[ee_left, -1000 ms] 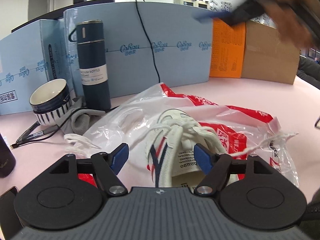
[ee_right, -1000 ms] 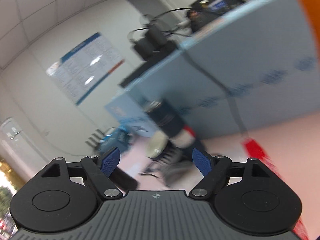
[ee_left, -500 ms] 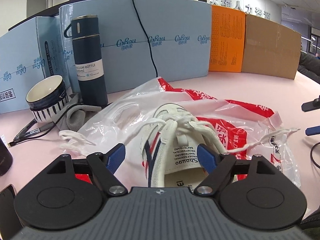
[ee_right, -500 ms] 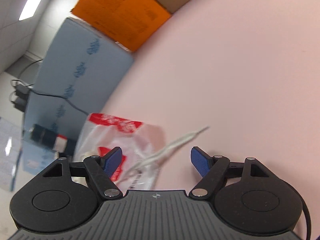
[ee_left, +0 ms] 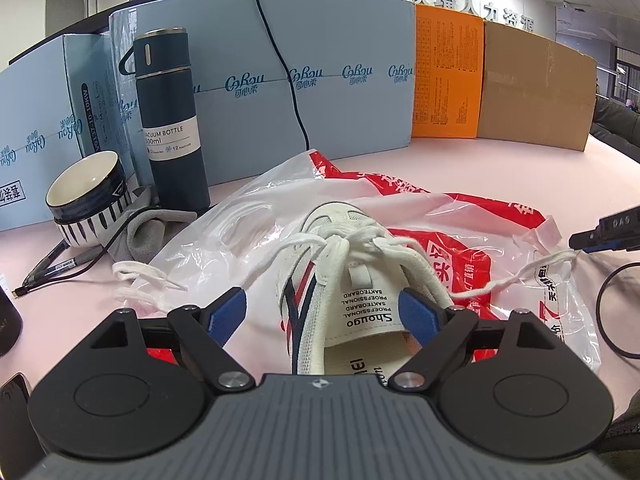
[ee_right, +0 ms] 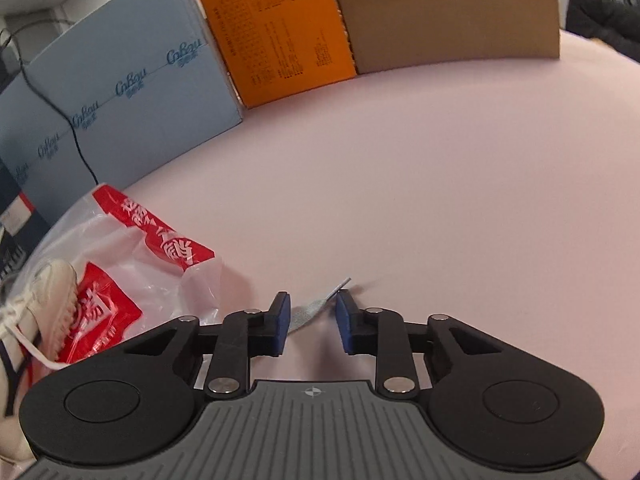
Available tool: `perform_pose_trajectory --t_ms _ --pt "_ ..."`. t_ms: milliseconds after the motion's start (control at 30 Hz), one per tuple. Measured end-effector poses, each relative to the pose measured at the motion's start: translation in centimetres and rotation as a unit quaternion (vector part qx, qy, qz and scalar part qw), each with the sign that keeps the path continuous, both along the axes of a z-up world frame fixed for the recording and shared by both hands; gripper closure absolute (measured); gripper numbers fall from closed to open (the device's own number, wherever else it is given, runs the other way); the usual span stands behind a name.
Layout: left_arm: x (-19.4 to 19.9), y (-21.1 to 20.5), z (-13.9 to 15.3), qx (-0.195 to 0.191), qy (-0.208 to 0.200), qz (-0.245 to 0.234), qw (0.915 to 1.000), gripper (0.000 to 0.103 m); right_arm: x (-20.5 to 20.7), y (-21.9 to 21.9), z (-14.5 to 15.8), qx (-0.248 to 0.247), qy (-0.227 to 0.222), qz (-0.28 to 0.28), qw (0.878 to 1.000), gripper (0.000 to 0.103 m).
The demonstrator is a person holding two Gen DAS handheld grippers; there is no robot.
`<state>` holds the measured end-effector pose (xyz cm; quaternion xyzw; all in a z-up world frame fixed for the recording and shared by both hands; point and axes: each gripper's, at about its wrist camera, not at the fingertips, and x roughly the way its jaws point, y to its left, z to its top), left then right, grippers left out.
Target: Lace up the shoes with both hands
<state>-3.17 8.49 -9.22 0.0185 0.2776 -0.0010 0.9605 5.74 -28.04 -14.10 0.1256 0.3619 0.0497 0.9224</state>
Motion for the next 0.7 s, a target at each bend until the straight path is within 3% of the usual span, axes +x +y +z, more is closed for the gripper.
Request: perform_pose_trajectory --t_ms 133,200,267,367,467,600,700 --pt "0.1 0.0 0.0 -0.001 0.002 0.0 1.0 0.021 0.2 1.5 -0.2 -0.085 -0.03 0.062 0.994 0.088" --pt "0.1 0.0 0.0 0.0 0.002 -0.001 1.0 0.021 0.3 1.7 -0.2 -0.096 -0.033 0.079 0.992 0.092" --pt "0.1 0.0 0.0 0.001 0.001 -0.002 1.0 0.021 0.7 1.7 0.2 -0.091 -0.029 0.093 0.991 0.1" --pt "0.0 0.1 0.1 -0.001 0.0 -0.005 1.0 0.021 0.5 1.8 1.4 -0.069 -0.031 0.112 0.991 0.1" --pt "-0.3 0.4 0.2 -0.006 -0.006 -0.009 0.9999 0.022 -0.2 3.0 4.1 -0.053 -0.063 0.142 0.986 0.1" --pt "-0.7 0.6 0.4 -0.013 -0.016 -0.017 0.9996 0.034 -0.6 5.4 7.5 -0.008 -0.105 0.214 0.971 0.1" --pt "-0.9 0.6 0.6 -0.02 -0.021 -0.026 0.9992 0.05 -0.6 7.7 8.9 0.032 -0.118 0.269 0.955 0.1"
